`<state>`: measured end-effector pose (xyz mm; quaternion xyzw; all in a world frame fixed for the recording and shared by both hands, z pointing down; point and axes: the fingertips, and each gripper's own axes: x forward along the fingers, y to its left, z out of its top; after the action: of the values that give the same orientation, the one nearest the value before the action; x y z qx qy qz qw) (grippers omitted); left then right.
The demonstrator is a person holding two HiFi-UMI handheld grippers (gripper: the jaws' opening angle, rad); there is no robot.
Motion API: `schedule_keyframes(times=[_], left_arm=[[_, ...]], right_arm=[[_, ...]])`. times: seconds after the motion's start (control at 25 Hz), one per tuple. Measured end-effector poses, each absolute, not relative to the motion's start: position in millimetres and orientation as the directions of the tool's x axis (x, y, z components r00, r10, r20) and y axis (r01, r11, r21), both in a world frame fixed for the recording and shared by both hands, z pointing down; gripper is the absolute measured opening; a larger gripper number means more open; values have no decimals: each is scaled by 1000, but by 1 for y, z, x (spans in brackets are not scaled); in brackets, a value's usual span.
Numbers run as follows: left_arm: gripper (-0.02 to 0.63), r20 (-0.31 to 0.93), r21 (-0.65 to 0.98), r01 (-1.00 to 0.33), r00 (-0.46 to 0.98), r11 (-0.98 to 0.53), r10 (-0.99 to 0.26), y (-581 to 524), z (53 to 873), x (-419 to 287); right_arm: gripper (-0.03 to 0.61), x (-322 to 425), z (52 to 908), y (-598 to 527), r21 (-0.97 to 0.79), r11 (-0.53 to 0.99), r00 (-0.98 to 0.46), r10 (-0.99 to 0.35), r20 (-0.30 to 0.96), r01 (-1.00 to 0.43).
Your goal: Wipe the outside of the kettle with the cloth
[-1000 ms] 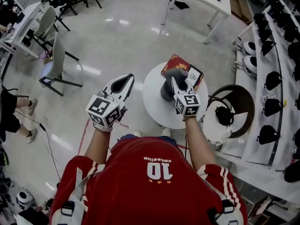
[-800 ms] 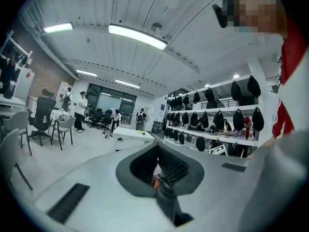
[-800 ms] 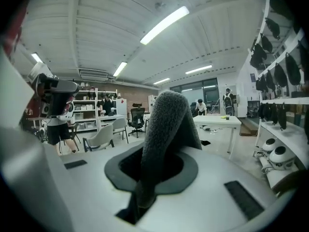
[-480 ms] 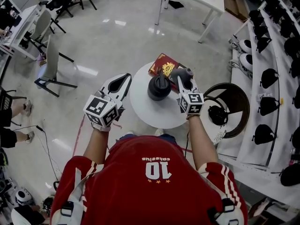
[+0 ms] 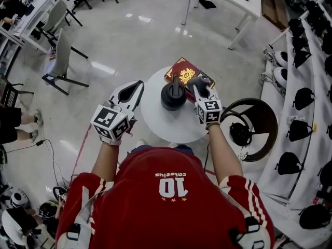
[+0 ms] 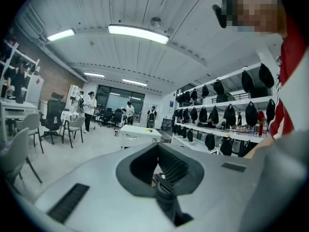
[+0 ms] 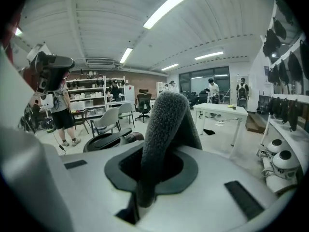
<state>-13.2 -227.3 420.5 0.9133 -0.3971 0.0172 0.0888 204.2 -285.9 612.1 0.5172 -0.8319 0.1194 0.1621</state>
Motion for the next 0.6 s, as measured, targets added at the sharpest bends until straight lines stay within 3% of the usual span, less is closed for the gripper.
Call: schedule_keyframes(times=[0.6], left_arm=[[9, 148, 141, -844, 535, -518, -831, -216, 434, -32]], right_arm=[[49, 158, 642, -317, -21, 689, -625, -645, 440, -725]])
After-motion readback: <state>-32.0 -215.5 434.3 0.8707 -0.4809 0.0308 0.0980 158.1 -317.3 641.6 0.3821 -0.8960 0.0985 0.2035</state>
